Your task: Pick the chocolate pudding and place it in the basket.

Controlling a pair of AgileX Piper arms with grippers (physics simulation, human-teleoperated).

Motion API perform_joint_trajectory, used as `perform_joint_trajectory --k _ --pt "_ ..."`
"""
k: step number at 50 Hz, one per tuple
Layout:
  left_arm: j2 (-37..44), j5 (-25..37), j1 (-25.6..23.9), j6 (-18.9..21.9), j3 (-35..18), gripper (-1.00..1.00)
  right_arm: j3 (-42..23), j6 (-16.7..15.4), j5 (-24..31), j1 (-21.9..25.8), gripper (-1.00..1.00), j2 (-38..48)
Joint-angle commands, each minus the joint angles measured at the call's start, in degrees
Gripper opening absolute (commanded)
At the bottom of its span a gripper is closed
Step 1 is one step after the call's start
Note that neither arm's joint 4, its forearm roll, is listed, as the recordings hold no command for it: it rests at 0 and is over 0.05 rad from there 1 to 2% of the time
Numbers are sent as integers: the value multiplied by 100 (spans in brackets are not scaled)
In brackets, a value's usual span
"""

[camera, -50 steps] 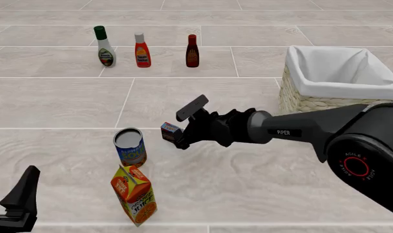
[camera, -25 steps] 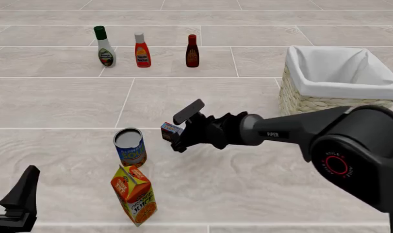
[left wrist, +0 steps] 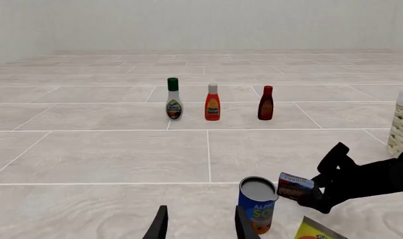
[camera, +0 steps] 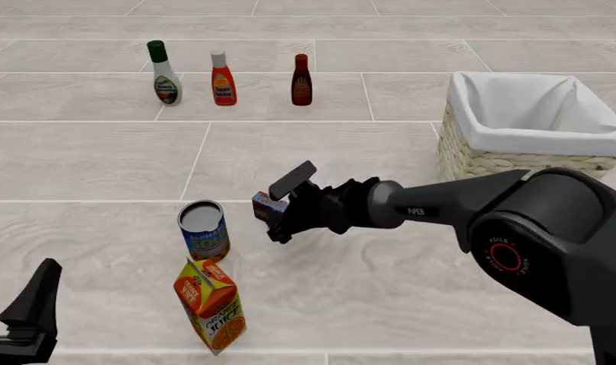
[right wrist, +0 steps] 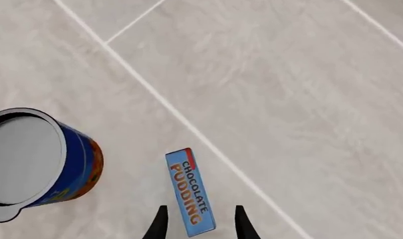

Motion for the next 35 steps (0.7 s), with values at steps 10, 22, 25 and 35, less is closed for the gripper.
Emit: perform_joint_trajectory --k 10,22,25,35 --pt "-15 58 2 -17 0 100 -38 -91 106 -2 -100 -42" --pt "-10 66 3 -22 -3 100 296 -157 109 23 -100 -548" --pt "-18 19 -1 4 -13 100 410 -215 166 0 -100 -762" --pt "-13 73 1 -15 -19 100 779 -344 285 -55 -100 -1444"
